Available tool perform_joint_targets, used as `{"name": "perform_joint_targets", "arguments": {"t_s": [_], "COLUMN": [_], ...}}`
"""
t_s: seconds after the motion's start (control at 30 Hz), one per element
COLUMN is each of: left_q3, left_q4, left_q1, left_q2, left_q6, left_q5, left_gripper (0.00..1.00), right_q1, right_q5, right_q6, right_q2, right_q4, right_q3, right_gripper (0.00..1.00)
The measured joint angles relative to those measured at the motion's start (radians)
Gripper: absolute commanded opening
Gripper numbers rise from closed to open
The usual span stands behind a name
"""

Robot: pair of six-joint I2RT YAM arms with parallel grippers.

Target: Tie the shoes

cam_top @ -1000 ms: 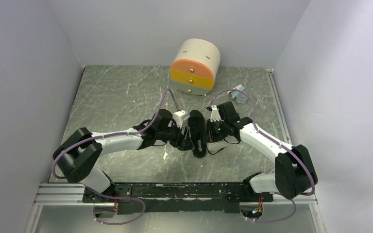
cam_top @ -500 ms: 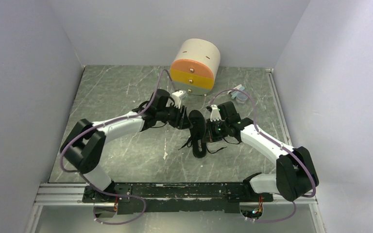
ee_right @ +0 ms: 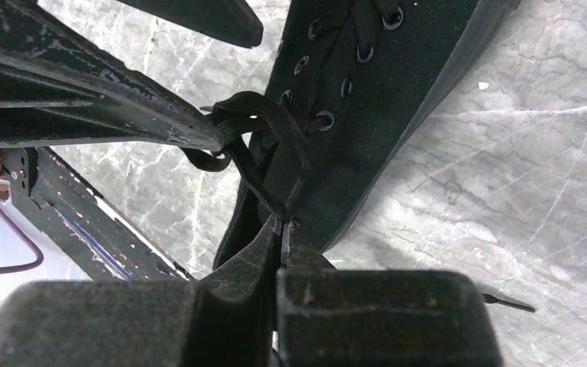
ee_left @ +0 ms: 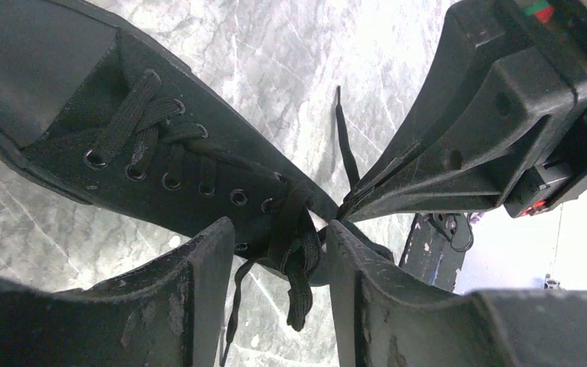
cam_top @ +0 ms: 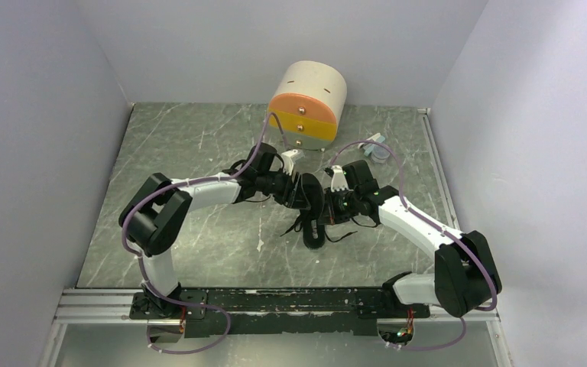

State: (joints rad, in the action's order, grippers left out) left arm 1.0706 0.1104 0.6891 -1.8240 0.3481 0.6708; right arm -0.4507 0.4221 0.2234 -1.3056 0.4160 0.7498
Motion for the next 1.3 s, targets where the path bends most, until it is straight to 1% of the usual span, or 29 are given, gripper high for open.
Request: {"name": "perform_joint_targets", "arguments": {"t_s": [0.07,0.13,0.3,0.4,0.5,0.6,0.63,0.7,0.9,1.1,1.3], "left_q3": [-0.006,-0.011,-0.013,-0.014,-0.014,-0.014,-0.018,-0.029,-0.097,-0.179,-0.189], "left_q4": [0.013,0.024,0.032,0.031,0.031,0.032,0.037,0.044,0.105,0.204,0.266], "left_q1": [0.000,0.000,0.000,0.000,0.001,0.001,0.001,0.001,0.002,0.002,0.005], "left_q2": [-0.004,-0.011,-0.042,-0.047,-0.047,-0.047,-0.047,-0.046,-0.027,0.050,0.049], "left_q6": [0.005,0.009,0.014,0.014,0.010,0.008,0.008,0.013,0.047,0.105,0.145], "left_q5": [0.010,0.017,0.032,0.034,0.034,0.034,0.034,0.035,0.041,0.040,0.048], "left_gripper": [0.48,0.43,0.38,0.30,0.18,0.14,0.09,0.05,0.05,0.05,0.20], "right_q1": [0.000,0.000,0.000,0.000,0.000,0.000,0.000,0.000,0.000,0.001,0.001], "right_q5": [0.000,0.000,0.000,0.003,0.012,0.029,0.037,0.051,0.068,0.058,0.053], "right_q6": [0.000,-0.001,0.000,0.000,0.001,0.006,0.010,0.021,0.058,0.084,0.094], "right_q2": [0.000,0.000,0.000,0.000,-0.001,-0.002,-0.002,-0.007,-0.058,-0.077,-0.079], "right_q4": [0.000,0.000,0.000,0.000,-0.003,-0.019,-0.027,-0.045,-0.096,-0.125,-0.150], "right_q3": [0.000,0.000,0.000,0.002,0.007,0.010,0.010,0.010,0.011,0.011,0.011], "right_gripper": [0.00,0.00,0.00,0.00,0.00,0.00,0.00,0.00,0.00,0.00,0.00]}}
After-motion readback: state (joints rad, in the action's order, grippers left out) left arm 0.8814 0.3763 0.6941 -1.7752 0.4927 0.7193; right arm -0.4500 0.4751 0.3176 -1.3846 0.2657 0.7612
